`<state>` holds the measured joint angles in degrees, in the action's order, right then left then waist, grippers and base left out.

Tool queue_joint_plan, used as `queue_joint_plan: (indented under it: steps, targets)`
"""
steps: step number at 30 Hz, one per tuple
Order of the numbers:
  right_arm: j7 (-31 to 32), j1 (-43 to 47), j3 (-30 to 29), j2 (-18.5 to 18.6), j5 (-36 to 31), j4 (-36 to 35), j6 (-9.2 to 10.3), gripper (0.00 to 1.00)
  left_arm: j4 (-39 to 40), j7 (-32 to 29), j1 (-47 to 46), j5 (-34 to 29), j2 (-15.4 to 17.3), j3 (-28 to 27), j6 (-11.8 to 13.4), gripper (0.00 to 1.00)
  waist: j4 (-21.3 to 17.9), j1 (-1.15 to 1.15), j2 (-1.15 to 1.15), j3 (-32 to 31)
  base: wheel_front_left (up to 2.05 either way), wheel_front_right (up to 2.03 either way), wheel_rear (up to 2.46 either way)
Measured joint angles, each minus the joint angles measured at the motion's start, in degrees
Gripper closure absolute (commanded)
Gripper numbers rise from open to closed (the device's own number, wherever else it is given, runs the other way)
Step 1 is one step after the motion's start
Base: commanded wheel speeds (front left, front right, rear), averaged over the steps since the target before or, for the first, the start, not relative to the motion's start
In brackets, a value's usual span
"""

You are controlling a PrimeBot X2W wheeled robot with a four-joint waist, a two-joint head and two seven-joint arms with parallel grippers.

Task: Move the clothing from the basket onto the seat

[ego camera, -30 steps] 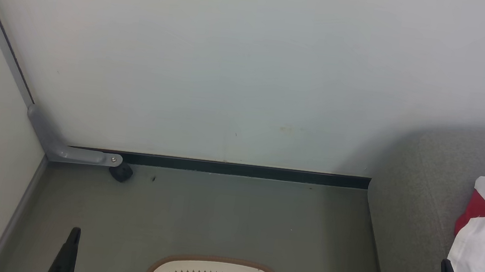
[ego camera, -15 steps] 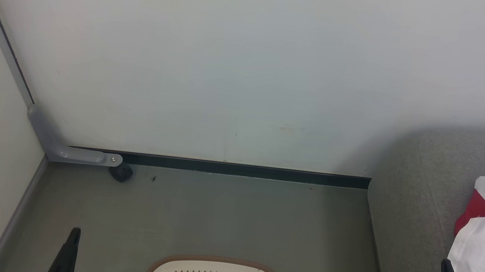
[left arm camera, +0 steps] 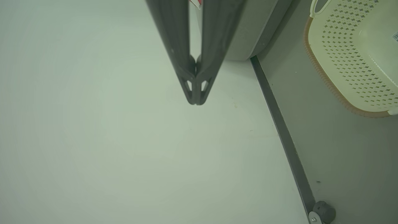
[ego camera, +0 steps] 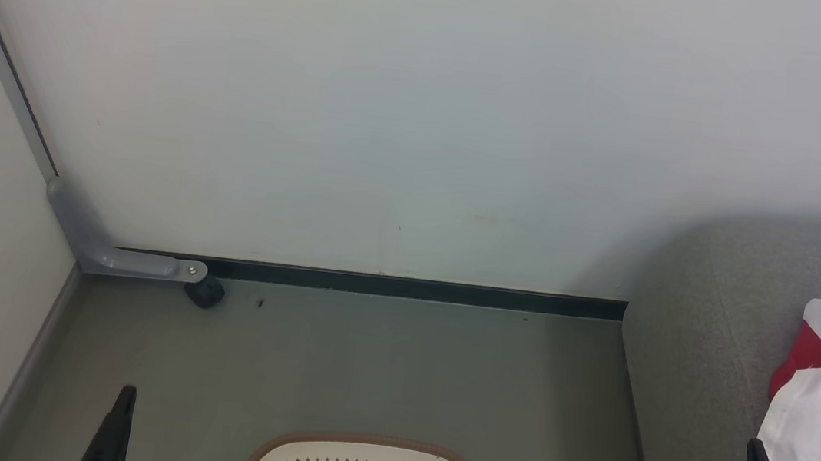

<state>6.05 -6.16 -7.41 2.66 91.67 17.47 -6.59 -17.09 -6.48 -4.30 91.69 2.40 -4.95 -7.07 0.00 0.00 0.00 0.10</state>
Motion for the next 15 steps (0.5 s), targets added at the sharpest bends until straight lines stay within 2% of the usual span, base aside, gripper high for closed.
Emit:
queue_joint_plan:
  steps: [15]
  targets:
    - [0.00, 0.01, 0.00, 0.00, 0.00, -0.02, 0.00, 1.00, -0.02, 0.00, 0.00, 0.02, -0.01, 0.00, 0.00, 1.00, 0.00, 0.00, 0.00, 0.00, 0.00, 0.00, 0.00]
